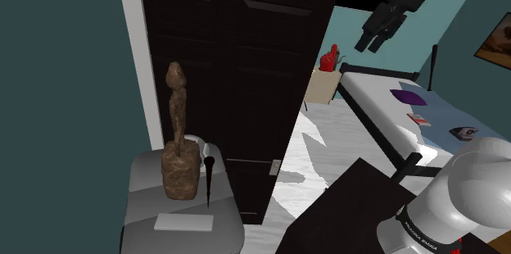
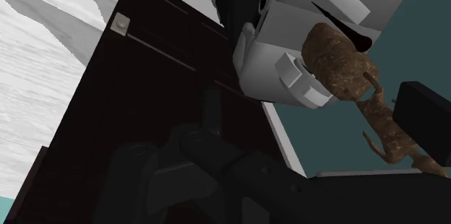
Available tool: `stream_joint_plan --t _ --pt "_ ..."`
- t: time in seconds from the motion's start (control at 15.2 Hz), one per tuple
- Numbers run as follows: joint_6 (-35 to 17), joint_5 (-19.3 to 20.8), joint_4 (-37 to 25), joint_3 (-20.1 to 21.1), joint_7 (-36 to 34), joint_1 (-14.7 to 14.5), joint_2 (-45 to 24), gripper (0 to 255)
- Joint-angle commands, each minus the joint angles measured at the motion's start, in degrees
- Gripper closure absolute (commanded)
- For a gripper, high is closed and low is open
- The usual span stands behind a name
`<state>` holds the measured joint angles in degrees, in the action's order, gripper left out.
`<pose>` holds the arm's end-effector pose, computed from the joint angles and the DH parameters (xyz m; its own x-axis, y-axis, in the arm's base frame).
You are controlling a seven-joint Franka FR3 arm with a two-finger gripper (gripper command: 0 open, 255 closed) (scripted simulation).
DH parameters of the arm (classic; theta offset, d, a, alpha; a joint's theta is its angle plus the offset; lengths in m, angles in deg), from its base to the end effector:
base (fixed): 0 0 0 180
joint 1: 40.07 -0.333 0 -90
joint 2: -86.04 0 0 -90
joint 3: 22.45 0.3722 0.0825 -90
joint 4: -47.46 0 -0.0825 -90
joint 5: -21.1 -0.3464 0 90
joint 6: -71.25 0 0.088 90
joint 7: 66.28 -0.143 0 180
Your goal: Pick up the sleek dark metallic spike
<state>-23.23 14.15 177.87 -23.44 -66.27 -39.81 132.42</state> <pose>0.2360 0.0086 0.6441 0.9832 -0.0277 0.1806 -0.0036 -0.9911 -0.1327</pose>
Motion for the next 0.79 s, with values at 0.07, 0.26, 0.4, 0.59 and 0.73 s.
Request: stream_joint_plan --t 0.07,0.26,0.4,0.59,0.73 --pt "-1.4 -0.5 0.8 0.7 -0.6 -0.2 -0.9 0" --pt "-5.7 -2.0 2.9 2.7 -2.2 -1.0 -3.8 0" --pt "-8.6 -2.9 4.0 4.1 -3.3 -1.5 -6.1 0" --pt "-13.0 -4.3 5.1 6.1 -4.8 -2.3 -10.0 0" --pt "-15.8 -5.1 5.5 7.5 -5.8 -2.8 -13.0 0"
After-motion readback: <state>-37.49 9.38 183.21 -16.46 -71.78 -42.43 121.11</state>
